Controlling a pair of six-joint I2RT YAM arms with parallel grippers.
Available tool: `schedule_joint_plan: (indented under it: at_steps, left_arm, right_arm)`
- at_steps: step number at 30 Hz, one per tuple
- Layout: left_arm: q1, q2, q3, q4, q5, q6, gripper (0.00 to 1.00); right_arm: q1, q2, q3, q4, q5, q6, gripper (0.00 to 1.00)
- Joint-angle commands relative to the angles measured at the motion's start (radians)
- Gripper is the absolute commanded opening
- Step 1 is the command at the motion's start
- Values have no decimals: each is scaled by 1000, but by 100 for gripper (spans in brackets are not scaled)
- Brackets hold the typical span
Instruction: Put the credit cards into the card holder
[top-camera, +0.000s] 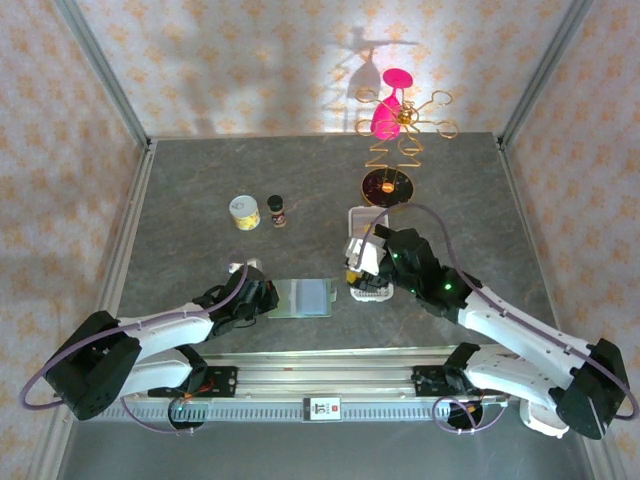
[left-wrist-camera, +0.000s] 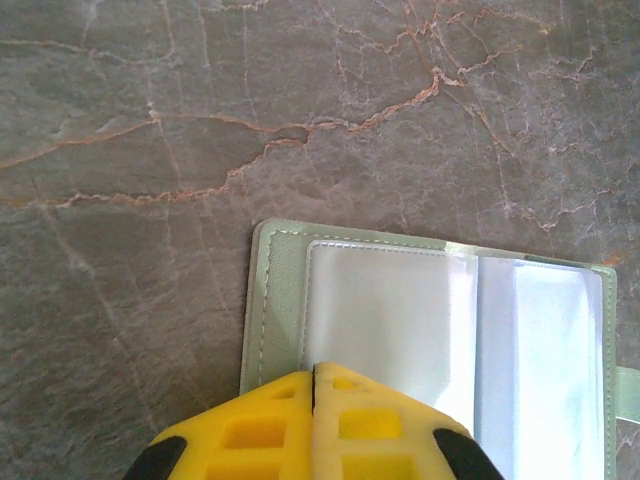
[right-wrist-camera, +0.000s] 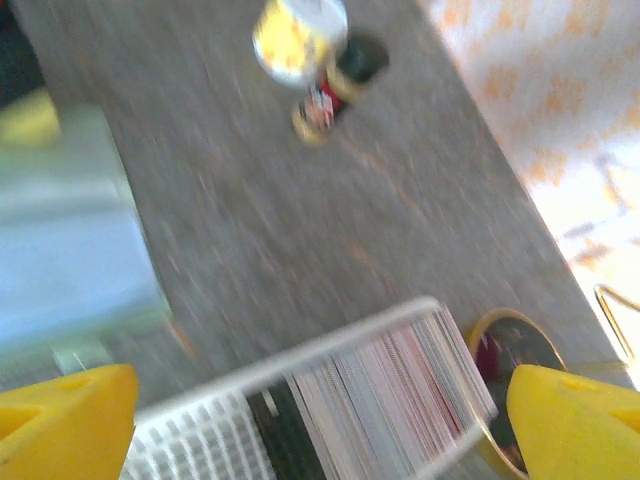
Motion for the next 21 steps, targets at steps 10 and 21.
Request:
schedule_joint_plan:
  at_steps: [10, 21]
  left_arm:
    - [4, 31, 27, -87, -3, 57, 0]
    - [4, 33, 32, -86, 0, 55, 0]
  right_arm:
    - [-190, 185, -62, 118, -47, -390, 100]
    - [-191, 399, 13, 194, -19, -445, 100]
